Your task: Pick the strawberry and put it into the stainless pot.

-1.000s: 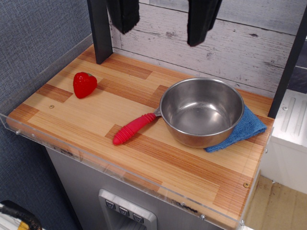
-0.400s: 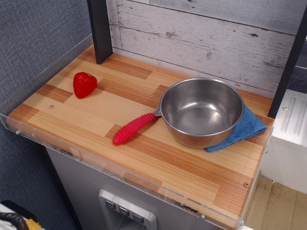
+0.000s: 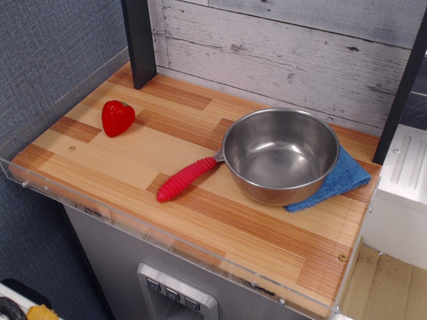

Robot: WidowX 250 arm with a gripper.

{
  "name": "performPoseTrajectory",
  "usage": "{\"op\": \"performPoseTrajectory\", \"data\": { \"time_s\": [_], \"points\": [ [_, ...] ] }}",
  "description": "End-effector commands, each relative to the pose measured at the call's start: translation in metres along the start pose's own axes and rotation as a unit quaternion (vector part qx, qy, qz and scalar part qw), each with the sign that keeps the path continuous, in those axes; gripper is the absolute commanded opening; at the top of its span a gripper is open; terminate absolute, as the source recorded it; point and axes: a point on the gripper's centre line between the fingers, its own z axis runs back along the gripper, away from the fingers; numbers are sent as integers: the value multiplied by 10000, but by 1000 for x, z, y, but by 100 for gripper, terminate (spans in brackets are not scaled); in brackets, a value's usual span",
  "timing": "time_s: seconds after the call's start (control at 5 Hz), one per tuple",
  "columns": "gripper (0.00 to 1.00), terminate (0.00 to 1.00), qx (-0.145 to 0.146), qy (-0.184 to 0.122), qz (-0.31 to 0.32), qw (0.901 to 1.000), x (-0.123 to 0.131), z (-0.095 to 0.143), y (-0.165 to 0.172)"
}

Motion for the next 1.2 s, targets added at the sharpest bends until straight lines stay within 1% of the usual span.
{"op": "performPoseTrajectory", "data": {
  "time_s": [0.0, 0.2, 0.4, 0.6, 1.0],
  "points": [
    [100, 0, -496, -1008, 438, 9927, 32, 5, 16],
    [100, 0, -373, -983, 471, 9933, 44, -13, 17],
    [100, 0, -254, -853, 541, 9946, 52, -32, 21],
    [100, 0, -201, -728, 710, 9946, 68, -49, 32],
    [100, 0, -113, -616, 1257, 9901, 97, -82, 67]
  ]
}}
